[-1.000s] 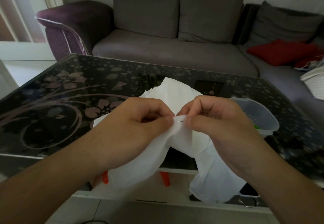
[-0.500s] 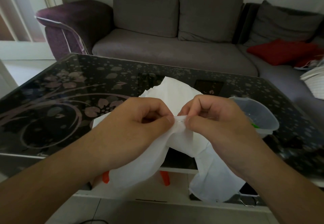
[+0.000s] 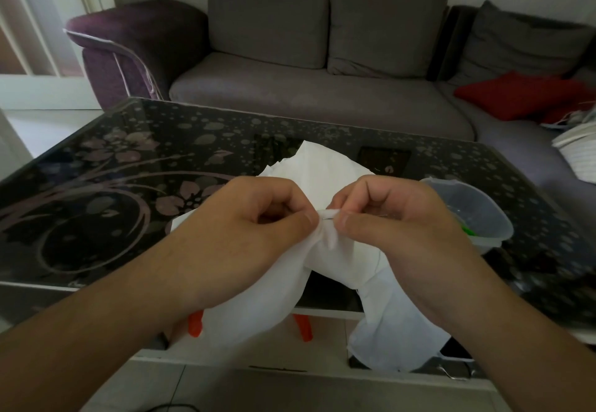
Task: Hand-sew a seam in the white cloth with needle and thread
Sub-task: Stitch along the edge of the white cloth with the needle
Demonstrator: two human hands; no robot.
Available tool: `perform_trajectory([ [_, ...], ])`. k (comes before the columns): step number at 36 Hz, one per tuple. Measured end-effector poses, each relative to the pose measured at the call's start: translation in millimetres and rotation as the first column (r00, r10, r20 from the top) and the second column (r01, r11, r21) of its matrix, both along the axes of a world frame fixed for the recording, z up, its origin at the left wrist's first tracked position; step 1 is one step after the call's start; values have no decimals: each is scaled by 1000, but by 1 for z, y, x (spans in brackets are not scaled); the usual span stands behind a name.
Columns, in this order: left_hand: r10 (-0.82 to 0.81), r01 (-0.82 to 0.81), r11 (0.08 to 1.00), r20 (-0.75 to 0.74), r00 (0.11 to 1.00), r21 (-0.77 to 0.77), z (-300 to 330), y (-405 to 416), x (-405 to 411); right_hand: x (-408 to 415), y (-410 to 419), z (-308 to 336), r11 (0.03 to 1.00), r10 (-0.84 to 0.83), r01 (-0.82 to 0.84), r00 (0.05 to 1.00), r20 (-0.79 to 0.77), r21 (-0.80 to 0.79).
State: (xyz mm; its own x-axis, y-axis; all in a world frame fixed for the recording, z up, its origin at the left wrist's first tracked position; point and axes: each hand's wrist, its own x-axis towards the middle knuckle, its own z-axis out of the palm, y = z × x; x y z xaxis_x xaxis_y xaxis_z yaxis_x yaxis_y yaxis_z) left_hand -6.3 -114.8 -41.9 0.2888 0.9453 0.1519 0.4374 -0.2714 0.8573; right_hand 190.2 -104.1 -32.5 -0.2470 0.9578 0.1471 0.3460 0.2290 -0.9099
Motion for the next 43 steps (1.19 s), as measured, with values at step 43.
perform_trajectory([
  [43, -37, 37, 999, 3, 999, -25, 2, 0, -4, 7, 9, -3, 986, 104, -126, 977, -187, -110],
])
